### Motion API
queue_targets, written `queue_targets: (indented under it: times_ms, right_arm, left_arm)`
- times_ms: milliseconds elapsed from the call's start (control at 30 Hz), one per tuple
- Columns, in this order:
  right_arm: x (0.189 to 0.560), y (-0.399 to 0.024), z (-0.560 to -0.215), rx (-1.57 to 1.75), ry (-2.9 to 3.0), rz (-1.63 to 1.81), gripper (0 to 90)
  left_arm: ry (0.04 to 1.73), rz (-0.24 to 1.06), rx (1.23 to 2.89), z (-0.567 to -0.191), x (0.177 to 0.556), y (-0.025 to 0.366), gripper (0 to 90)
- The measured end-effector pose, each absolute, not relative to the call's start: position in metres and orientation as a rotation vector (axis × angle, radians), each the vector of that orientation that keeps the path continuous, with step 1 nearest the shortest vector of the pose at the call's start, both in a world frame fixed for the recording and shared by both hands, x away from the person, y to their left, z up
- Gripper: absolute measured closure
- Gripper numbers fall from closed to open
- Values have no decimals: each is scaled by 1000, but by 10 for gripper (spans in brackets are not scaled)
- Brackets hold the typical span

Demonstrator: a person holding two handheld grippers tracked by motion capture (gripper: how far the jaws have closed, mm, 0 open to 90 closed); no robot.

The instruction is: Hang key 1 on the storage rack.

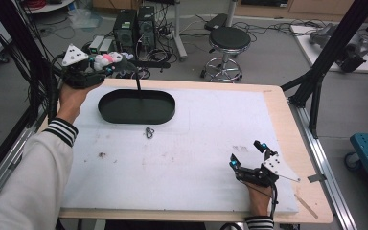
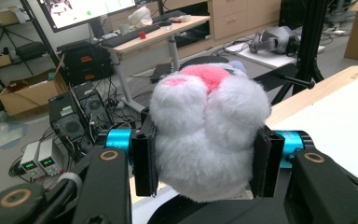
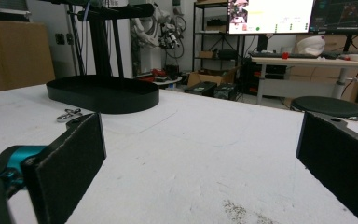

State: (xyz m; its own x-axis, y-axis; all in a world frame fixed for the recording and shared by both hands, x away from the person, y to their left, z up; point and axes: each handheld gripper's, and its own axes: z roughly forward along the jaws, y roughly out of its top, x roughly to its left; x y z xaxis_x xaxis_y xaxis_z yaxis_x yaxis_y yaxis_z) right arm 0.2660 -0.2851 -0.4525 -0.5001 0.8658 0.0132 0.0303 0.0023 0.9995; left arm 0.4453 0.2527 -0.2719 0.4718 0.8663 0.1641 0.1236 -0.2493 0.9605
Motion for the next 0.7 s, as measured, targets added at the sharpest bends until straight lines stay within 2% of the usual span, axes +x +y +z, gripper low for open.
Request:
queue_targets:
  times_ms: [700]
  right_arm:
    - [265,-284,-453,933,1611,1564,6]
  left_arm:
    - [853,858,1652,-276,448,242,535]
